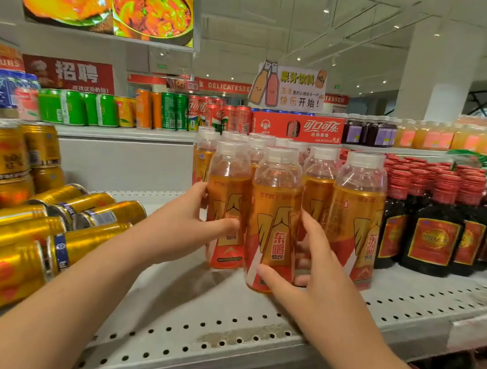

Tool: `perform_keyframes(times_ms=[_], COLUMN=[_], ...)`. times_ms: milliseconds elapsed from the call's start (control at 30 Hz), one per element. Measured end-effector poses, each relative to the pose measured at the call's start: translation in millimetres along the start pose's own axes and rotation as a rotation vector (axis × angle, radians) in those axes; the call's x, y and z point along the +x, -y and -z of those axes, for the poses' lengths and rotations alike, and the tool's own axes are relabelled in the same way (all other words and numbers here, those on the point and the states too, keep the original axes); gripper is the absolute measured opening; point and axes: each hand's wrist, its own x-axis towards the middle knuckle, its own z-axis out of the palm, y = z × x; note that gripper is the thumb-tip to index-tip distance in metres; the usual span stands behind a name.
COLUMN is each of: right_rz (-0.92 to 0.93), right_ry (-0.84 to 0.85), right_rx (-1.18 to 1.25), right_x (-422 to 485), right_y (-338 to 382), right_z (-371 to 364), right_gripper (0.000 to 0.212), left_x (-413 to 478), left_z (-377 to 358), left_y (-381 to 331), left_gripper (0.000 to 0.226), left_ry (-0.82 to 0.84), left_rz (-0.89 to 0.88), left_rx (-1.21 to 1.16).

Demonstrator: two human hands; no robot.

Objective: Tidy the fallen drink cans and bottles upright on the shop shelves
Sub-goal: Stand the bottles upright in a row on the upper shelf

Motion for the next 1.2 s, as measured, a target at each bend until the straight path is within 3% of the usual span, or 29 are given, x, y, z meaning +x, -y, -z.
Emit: perform_keyframes(times_ms=[167, 367, 500, 567, 633, 733, 800, 900, 1100, 1200], right_rz=[-0.041, 0.022, 0.258, 0.235, 0.078, -0.109, -0.107, -0.070, -0.013, -0.022], right_ry=[-0.014, -0.057, -0.308, -0.433, -0.399, -0.124, -0.016, -0.033, 0.005, 0.007], right_rx=[0.086, -0.051, -0.099, -0.091, -0.054, 0.054, 0.104, 0.071, 0.027, -0.029], right_x=[2, -11, -35, -38, -30, -11, 0, 11, 12, 14], right_y=[-10, -10, -18, -34, -51, -62, -66, -68, -55, -59], right_z=[-6, 0, 28, 52, 71, 83, 83, 83, 67, 57], right_gripper=[0.077, 0.067, 0.027, 0.018, 0.033, 0.063, 0.062, 0.066, 0.049, 0.058], left_x=[15, 18, 9, 4, -2, -14, -26, -43, -42, -43], left_z=[-20, -32, -33, -34, -34, -28, -29, -46, -56, -56], left_y=[-2, -1, -1, -5, -12, -23, -27, -30, -25, -20], left_gripper=[0.068, 0.055, 0.059, 0.060, 0.053, 0.037, 0.046, 0.061, 0.067, 0.077], left_ry=[-0.112, -0.060, -0.040, -0.054, -0.130, -0.234, -0.118, -0.002, -0.154, -0.148], left_rz=[-0.002, -0.072, -0.084, -0.070, -0.052, -0.049, -0.066, -0.113, -0.183, -0.099], left_rx=[-0.091, -0.177, -0.147, -0.106, -0.046, -0.123, -0.207, -0.118, 0.018, -0.031])
